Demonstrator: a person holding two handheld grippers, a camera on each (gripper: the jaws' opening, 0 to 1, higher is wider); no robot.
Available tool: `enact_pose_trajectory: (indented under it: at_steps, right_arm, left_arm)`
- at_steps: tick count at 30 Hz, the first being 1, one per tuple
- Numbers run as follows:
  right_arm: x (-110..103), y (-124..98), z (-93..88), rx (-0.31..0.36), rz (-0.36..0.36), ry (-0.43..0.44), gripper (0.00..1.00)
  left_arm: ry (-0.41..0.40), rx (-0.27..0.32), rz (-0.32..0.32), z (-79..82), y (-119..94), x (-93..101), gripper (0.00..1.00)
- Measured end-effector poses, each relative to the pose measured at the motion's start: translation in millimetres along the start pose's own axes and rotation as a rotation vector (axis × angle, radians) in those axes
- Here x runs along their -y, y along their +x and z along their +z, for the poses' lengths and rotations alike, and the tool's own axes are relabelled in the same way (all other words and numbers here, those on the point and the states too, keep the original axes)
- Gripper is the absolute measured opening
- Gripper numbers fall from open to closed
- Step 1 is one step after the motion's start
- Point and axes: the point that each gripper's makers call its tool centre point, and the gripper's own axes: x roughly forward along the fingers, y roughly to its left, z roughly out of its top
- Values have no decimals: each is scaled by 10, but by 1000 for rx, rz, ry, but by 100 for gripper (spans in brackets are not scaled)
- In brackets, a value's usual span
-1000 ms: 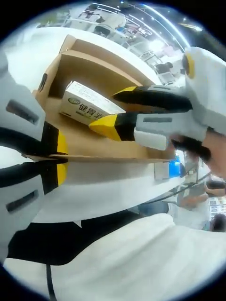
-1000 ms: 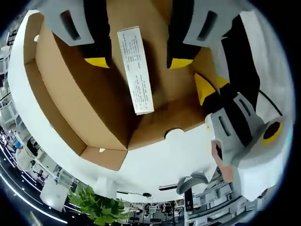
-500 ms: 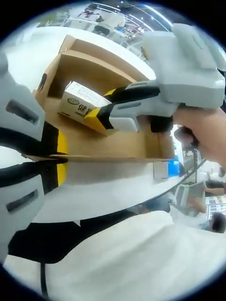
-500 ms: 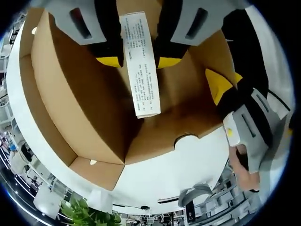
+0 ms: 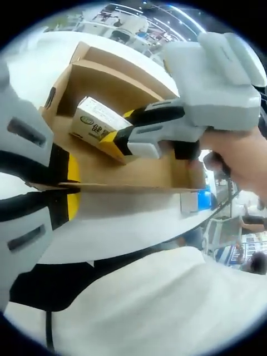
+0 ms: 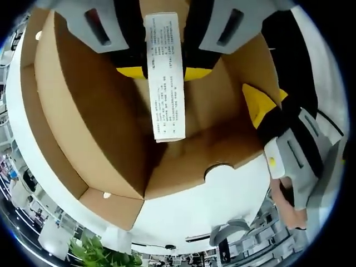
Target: Operate the shoe box by opening the lid, removing the specified soft item, and placing it in the target area until the item is outside and the box remains undamaged.
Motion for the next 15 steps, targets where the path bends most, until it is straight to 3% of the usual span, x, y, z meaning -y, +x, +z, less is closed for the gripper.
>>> enact_pose_trajectory:
  at_steps: [7,15]
  right_arm:
    - [-6,-42,-23,5,-19,6,21]
    - [-5,-119,-1,71,-30,112,20]
  left_arm:
    - [6,0,-2,3,7,0,3]
    - [7,6,-10,2,7,-4,2]
